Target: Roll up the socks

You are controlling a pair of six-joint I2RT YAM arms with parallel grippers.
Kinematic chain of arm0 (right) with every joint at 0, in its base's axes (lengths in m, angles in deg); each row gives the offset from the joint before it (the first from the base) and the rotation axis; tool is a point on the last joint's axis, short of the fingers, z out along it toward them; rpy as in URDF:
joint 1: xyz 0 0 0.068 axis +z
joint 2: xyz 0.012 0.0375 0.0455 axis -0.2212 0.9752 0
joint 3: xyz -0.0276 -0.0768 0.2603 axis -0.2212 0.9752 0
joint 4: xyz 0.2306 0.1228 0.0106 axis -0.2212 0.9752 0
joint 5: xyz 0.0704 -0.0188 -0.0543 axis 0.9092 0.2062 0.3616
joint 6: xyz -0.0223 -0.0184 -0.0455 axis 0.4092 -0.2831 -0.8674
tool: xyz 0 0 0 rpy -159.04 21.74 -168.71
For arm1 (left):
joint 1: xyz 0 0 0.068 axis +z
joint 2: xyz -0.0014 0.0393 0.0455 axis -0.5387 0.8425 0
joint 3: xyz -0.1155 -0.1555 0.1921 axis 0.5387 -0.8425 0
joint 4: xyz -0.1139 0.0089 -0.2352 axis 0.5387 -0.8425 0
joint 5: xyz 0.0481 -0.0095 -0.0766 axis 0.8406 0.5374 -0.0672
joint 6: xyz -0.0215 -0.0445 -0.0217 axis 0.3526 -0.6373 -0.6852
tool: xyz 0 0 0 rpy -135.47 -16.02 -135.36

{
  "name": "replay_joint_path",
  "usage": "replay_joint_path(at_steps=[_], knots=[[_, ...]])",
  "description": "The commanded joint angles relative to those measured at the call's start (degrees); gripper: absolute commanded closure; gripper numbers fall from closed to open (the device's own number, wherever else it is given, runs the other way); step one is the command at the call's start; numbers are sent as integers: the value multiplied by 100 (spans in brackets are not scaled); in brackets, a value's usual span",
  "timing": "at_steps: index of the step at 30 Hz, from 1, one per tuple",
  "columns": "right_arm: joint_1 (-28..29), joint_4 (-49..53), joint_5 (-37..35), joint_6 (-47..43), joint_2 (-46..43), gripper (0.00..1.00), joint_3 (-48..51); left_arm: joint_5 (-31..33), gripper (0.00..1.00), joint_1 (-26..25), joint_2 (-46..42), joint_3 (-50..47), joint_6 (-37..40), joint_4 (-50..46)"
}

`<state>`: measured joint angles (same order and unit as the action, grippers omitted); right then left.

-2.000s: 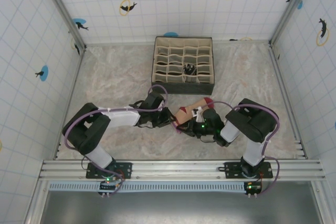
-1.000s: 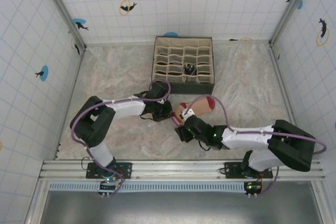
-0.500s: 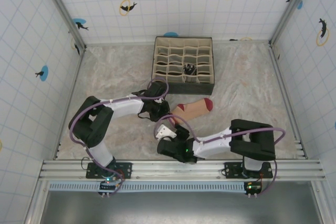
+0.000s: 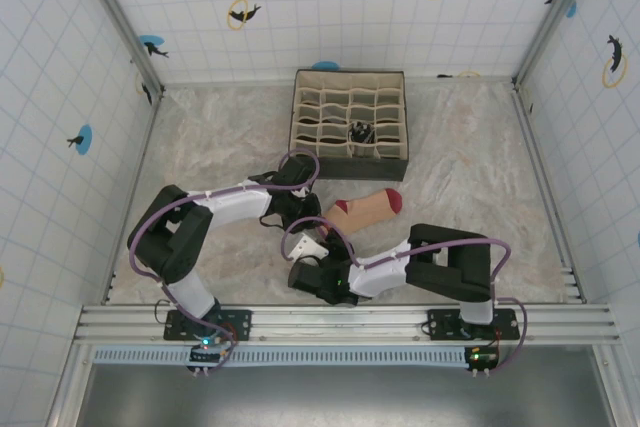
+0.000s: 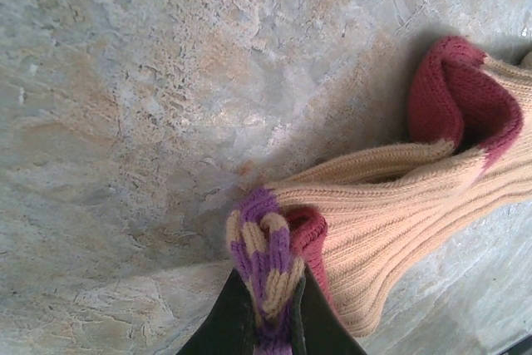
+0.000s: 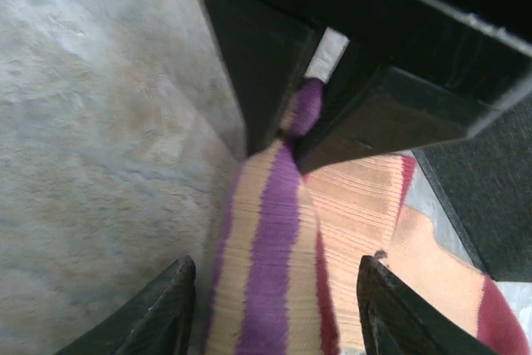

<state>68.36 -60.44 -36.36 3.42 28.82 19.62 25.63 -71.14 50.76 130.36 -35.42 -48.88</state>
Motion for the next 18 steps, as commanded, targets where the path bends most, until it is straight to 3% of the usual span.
replay_joint_path(at_steps=[1, 4, 7, 9, 11, 14, 18], knots=[[-112, 126, 271, 84, 156, 60, -32, -5, 100, 49, -144, -121, 151, -313], [-199, 127, 579, 220, 94, 81, 70, -8, 93, 66, -182, -137, 145, -297], [-325, 135, 960, 486, -52, 98, 227, -63, 73, 84, -233, -130, 125, -210], [-415, 65, 1267, 648, -226, 100, 395, -74, 48, 101, -267, -54, 166, -219], [-500, -37, 1585, 763, -393, 100, 574, -65, 36, 119, -326, 6, 199, -220], [-669, -61, 2038, 897, -526, 100, 691, -56, 26, 145, -386, 110, 228, -223], [-941, -4, 2745, 1065, -593, 100, 709, -39, 22, 193, -512, 205, 257, -233]])
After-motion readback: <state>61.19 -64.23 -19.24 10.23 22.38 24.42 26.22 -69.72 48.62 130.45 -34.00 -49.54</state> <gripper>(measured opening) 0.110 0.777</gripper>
